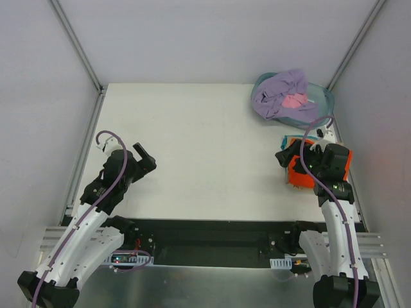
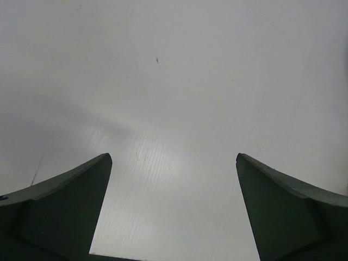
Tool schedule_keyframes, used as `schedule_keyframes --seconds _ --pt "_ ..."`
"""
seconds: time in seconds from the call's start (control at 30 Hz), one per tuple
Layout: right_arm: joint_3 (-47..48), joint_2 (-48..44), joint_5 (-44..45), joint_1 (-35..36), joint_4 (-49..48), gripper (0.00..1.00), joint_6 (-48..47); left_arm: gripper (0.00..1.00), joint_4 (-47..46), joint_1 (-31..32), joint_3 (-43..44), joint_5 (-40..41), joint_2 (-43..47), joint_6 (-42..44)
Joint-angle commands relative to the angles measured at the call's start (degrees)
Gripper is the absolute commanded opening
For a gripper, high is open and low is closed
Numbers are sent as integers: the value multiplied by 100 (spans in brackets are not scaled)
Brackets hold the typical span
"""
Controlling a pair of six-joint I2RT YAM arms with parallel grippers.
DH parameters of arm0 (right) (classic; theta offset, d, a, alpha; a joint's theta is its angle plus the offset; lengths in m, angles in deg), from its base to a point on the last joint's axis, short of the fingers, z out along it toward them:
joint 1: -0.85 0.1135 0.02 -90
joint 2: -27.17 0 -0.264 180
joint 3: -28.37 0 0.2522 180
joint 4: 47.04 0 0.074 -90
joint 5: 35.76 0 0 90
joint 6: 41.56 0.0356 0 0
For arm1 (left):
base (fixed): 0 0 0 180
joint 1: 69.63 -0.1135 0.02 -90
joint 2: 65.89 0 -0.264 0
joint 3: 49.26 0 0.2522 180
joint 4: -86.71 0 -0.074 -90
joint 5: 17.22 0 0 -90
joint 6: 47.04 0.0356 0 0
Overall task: Fold and stack the t-shirts
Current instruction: Grab crumpled tshirt from bin with the right arm
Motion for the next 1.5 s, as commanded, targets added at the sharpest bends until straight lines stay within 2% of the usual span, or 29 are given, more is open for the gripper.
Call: schedule_keyframes --seconds 0.0,0.13,0.23,0.43,0.47,0.7,0.87,1.0,1.13,1.33,1.43,1.47 --pt "165 3 -25 42 -369 96 182 99 48 -62 -10 320 -84 -24" --pt "752 319 29 42 -219 96 332 99 39 -62 17 399 -198 -15" --pt "1393 924 -76 42 -263 96 437 99 39 -62 17 408 -347 -6" --pt "2774 2717 529 60 -395 96 385 99 48 -62 -18 267 -409 56" --pt "3185 3232 565 94 -387 96 394 99 30 -62 -27 293 -383 38" --pt "5461 5555 1636 499 491 96 104 99 30 -62 52 276 -462 82" --pt "6563 6980 1883 508 668 96 60 99 48 -62 26 206 -462 82" --pt "7354 7745 1559 534 923 99 112 99 39 -62 -1 206 -444 56" --pt "7759 8247 1321 552 1011 88 182 99 48 -62 8 241 -479 64" --pt "7566 8370 1163 543 906 72 253 99 39 -62 -27 329 -558 47" --pt "7549 8406 1031 552 879 54 244 99 39 -62 -27 329 -611 55" --pt "7566 8414 970 552 870 40 244 99 39 -62 -27 320 -620 55"
